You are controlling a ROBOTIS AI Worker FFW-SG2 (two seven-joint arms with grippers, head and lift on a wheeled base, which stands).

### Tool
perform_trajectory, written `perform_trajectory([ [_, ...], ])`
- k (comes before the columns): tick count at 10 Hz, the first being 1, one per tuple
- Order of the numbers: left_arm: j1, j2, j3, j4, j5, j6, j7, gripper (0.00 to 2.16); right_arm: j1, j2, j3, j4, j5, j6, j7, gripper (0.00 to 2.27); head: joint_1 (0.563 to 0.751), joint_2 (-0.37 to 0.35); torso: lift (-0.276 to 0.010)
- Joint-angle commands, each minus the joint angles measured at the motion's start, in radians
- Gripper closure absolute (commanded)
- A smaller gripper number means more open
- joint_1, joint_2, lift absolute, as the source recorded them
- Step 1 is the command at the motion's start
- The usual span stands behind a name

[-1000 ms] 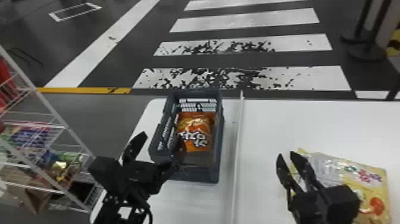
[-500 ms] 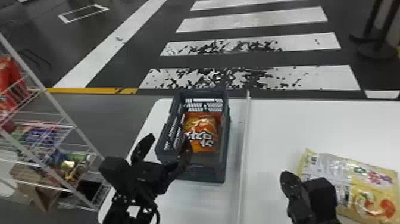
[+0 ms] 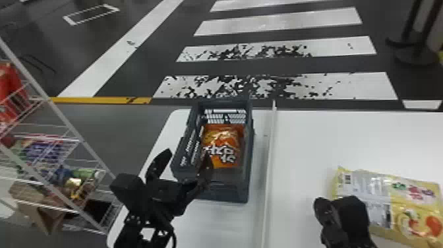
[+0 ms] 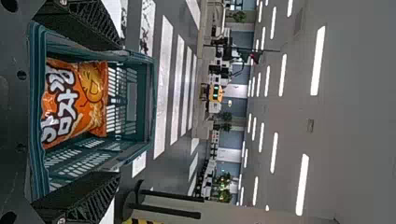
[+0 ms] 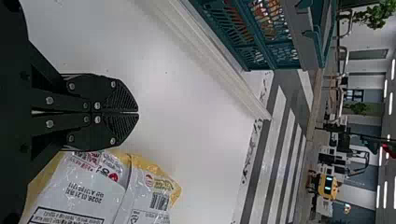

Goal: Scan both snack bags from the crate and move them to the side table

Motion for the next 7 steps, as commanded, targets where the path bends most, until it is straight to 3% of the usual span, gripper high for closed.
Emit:
perform_trajectory([
  [1, 0.0, 0.001, -0.004, 0.004, 0.0, 0.0, -0.001, 0.04, 0.022, -0.002, -0.019, -0.026, 0.003, 0.01, 0.0, 2.25, 0.695, 0.258, -0.099],
  [7, -0.006, -0.001, -0.019, 0.012, -0.002, 0.003, -0.004, 0.04, 0.058, -0.005, -0.13, -0.07, 0.004, 0.032, 0.012, 2.25, 0.695, 0.181, -0.099],
])
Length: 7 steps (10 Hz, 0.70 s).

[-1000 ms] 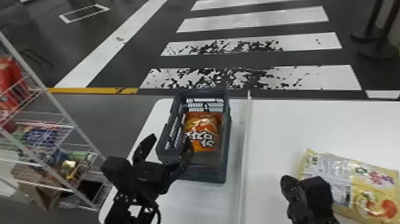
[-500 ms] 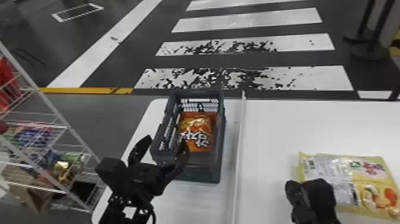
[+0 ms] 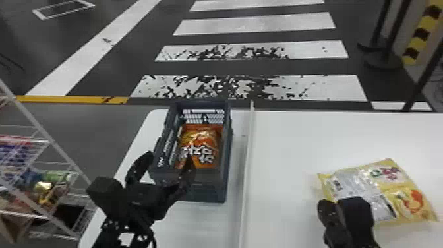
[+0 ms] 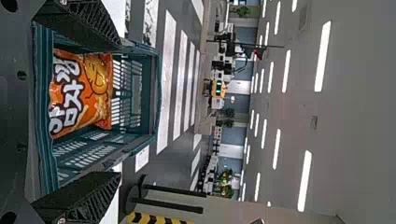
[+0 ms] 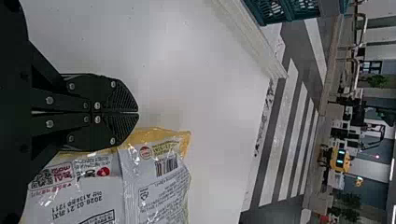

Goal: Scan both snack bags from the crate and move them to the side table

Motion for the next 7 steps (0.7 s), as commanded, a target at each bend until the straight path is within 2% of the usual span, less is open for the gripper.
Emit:
perform_trajectory([
  [1, -0.001, -0.001, 0.0, 0.001, 0.0, -0.001, 0.0, 0.04, 0.009, 0.0, -0.033, -0.007, -0.001, 0.0, 0.002, 2.25, 0.695, 0.165, -0.099],
  [7, -0.001, -0.005, -0.003, 0.006, 0.0, -0.001, -0.003, 0.04, 0.049, 0.0, -0.125, -0.046, -0.012, 0.018, 0.003, 2.25, 0.695, 0.084, -0.099],
])
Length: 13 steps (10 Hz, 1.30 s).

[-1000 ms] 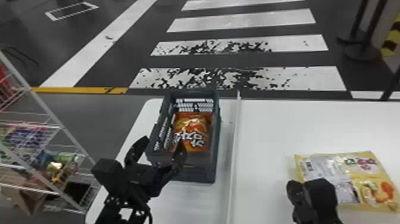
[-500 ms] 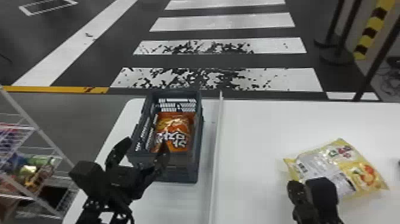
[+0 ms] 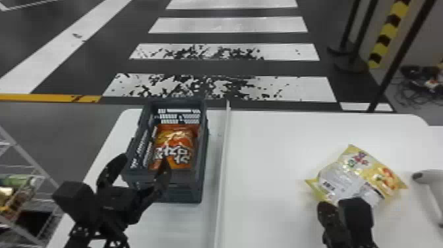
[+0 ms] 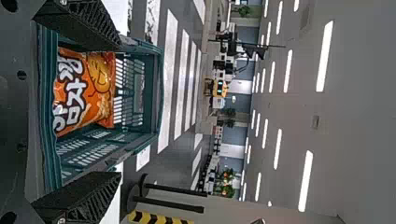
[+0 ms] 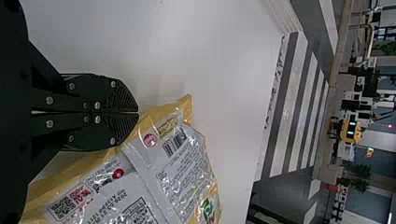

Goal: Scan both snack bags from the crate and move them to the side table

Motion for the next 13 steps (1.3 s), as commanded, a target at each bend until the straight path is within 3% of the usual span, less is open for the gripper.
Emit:
perform_trajectory([
  [1, 0.002, 0.0, 0.0, 0.0, 0.0, 0.0, 0.0, 0.04, 0.011, 0.001, -0.021, -0.008, -0.001, 0.004, 0.0, 2.25, 0.695, 0.072, -0.099],
  [13, 0.005, -0.005, -0.014, 0.008, -0.004, -0.012, 0.0, 0.04, 0.026, 0.003, -0.178, -0.034, -0.035, 0.02, 0.0, 2.25, 0.695, -0.05, -0.099],
])
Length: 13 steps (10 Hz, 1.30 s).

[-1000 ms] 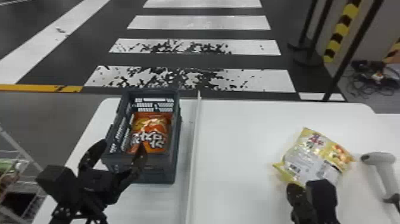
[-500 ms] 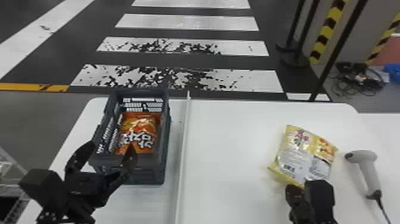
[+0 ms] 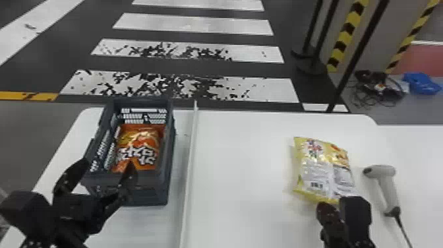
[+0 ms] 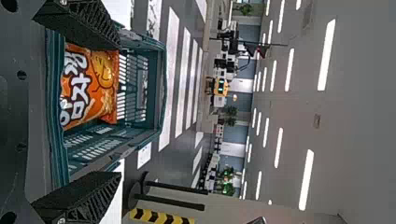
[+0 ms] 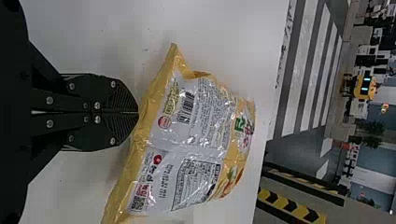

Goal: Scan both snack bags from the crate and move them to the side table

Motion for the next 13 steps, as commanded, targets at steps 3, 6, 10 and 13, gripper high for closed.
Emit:
perform_trajectory([
  [3, 0.0, -0.002, -0.004, 0.002, 0.0, -0.001, 0.0, 0.04, -0.001, -0.001, -0.038, -0.006, -0.014, 0.0, 0.005, 2.25, 0.695, -0.081, -0.099],
  [6, 0.0, -0.002, -0.004, 0.003, 0.0, -0.001, 0.0, 0.04, 0.001, -0.001, -0.056, -0.017, -0.018, 0.003, 0.006, 2.25, 0.695, -0.104, -0.099],
  [10, 0.0, -0.003, -0.013, 0.0, -0.003, -0.011, 0.0, 0.04, 0.05, 0.001, 0.025, -0.191, -0.038, 0.175, 0.037, 2.25, 0.695, -0.082, -0.099],
  [13, 0.006, -0.002, -0.015, -0.006, -0.005, -0.011, 0.0, 0.04, 0.018, -0.001, 0.103, -0.202, -0.041, 0.209, 0.075, 2.25, 0.695, -0.013, -0.099],
])
